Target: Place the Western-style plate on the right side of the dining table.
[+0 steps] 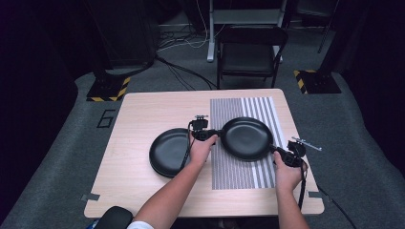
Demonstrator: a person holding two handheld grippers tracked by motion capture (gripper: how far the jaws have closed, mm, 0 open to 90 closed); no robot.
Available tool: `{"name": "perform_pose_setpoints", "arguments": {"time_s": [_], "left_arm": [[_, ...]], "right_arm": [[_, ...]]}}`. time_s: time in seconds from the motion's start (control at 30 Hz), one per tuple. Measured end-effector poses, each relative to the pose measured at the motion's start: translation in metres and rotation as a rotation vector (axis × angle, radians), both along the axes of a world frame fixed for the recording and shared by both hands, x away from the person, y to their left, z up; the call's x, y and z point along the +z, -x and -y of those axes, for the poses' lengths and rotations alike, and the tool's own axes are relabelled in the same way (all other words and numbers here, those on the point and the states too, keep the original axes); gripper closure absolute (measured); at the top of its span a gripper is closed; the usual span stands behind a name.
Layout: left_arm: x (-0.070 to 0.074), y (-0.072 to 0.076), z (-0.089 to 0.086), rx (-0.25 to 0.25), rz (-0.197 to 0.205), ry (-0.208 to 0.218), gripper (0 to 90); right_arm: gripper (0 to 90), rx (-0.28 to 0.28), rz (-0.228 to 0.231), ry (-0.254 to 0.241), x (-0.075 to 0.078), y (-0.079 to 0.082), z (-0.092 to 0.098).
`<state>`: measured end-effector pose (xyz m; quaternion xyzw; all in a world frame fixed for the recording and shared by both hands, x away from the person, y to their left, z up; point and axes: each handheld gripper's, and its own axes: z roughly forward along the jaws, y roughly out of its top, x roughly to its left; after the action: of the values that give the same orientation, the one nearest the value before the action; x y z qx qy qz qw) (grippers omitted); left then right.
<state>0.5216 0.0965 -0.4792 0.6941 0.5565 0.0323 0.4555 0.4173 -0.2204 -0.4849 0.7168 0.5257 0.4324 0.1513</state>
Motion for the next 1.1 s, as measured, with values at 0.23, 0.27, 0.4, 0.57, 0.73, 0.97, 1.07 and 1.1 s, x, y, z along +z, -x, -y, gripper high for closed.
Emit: {"name": "perform_pose_setpoints", "arguments": {"time_s": [0.23, 0.27, 0.4, 0.57, 0.73, 0.97, 1.07, 1.1], "left_arm": [[0.010, 0.005, -0.024, 0.001, 0.035, -0.007, 50.1], [0.011, 0.005, -0.028, 0.002, 0.042, -0.003, 50.1], [0.015, 0.007, -0.045, 0.010, 0.057, 0.010, 50.0], [0.020, 0.012, -0.069, 0.025, 0.074, 0.002, 49.8], [0.021, 0.015, -0.094, 0.062, 0.074, -0.003, 49.7], [0.022, 0.023, -0.124, 0.087, 0.089, -0.003, 49.6], [0.024, 0.029, -0.136, 0.080, 0.107, -0.016, 49.5], [0.024, 0.031, -0.140, 0.073, 0.105, -0.018, 49.4]], "right_arm": [[55.1, 0.044, 0.030, 0.017, 0.011, 0.008, 0.000], [55.1, 0.054, 0.035, 0.019, 0.012, 0.009, 0.000], [55.1, 0.076, 0.053, 0.018, 0.016, 0.012, -0.003], [54.8, 0.102, 0.068, 0.019, 0.019, 0.017, -0.006], [54.6, 0.123, 0.072, 0.019, 0.018, 0.022, -0.008], [54.1, 0.162, 0.085, 0.034, 0.017, 0.029, -0.013], [53.8, 0.183, 0.093, 0.035, 0.018, 0.032, -0.015], [53.7, 0.189, 0.095, 0.033, 0.019, 0.033, -0.017]]}}
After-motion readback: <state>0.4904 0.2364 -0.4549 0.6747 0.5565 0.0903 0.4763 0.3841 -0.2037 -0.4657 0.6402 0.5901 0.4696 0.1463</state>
